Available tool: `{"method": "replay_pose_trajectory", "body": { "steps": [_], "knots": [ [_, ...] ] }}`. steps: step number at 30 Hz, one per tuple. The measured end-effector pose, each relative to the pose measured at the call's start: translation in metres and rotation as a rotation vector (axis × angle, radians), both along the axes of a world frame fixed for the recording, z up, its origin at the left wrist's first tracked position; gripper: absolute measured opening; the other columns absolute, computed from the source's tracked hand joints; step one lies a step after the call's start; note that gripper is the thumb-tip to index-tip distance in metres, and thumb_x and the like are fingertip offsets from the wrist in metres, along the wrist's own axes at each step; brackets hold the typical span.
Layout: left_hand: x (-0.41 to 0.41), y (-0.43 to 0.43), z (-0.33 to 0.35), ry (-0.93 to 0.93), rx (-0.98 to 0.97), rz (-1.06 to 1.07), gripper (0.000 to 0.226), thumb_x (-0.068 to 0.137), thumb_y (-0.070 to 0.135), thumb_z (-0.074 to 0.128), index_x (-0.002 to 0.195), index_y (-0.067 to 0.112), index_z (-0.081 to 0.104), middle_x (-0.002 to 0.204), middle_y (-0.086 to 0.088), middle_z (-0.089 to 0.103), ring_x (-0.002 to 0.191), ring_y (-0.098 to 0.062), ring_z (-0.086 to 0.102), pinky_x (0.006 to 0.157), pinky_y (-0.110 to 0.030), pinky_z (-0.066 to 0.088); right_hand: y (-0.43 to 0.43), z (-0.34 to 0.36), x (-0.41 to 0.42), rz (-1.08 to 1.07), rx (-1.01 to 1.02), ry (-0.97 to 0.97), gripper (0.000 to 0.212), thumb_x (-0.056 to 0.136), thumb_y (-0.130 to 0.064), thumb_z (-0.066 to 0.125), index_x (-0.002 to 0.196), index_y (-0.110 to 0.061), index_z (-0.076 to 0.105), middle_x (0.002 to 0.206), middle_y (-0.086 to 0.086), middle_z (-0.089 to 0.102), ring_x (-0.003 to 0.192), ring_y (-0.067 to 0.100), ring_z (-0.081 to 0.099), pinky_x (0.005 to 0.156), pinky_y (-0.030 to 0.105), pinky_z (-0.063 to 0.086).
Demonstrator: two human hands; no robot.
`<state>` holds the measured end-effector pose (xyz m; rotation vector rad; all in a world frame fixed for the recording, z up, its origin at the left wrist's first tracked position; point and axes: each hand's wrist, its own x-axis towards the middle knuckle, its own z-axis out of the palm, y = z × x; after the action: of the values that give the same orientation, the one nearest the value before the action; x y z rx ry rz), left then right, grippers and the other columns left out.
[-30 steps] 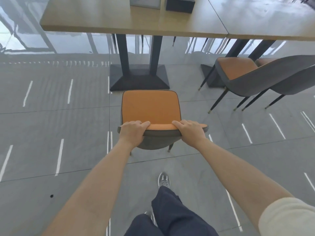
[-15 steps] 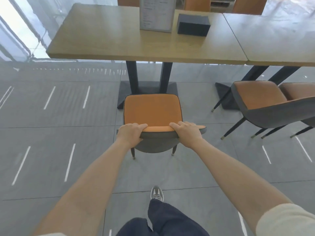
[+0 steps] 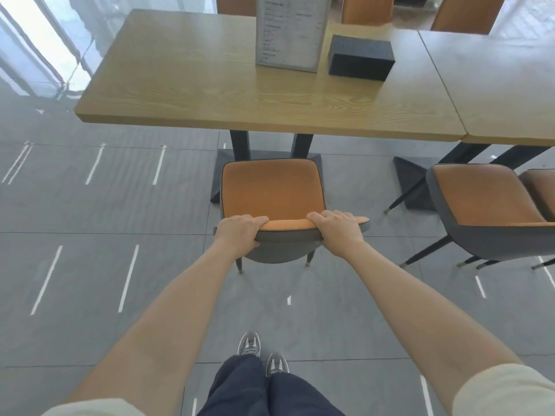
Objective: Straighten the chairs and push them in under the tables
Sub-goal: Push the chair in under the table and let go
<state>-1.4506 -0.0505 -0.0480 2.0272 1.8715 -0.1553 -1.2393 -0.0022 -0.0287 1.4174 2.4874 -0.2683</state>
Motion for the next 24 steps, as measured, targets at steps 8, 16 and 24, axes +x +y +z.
{"method": "replay_pose_trajectory", "body": {
  "steps": [8,16,24],
  "knots": [
    [-0.045,0.009,0.004,0.055,-0.017,0.072,0.032,0.087,0.024,0.055,0.117,0.034,0.051,0.107,0.000,0.064,0.099,-0.023,0.059,0.086,-0.040,0.044,0.003,-0.003,-0.046,0.071,-0.073,0.033,0.035,0.089,-0.019,0.056,0.122,-0.018,0.044,0.112,0.008,0.060,0.102,0.029,0.057,0.087,0.040,0.044],
    [-0.042,0.008,0.008,0.083,-0.046,0.114,0.040,0.084,0.030,0.060,0.122,0.026,0.048,0.114,-0.005,0.062,0.107,-0.026,0.056,0.095,-0.042,0.041,0.003,0.003,-0.049,0.042,-0.150,-0.002,0.046,0.087,-0.021,0.061,0.127,-0.018,0.040,0.118,0.009,0.057,0.108,0.030,0.054,0.090,0.041,0.043],
    [-0.041,-0.020,0.026,0.060,-0.047,0.182,0.070,0.092,0.046,0.046,0.148,0.024,0.011,0.158,-0.006,0.011,0.147,-0.025,0.009,0.118,-0.047,0.011,0.000,0.024,-0.059,-0.058,-0.304,0.113,0.077,0.093,-0.048,0.046,0.150,-0.020,0.002,0.159,0.005,0.013,0.145,0.028,0.018,0.116,0.047,0.024]
  ]
}}
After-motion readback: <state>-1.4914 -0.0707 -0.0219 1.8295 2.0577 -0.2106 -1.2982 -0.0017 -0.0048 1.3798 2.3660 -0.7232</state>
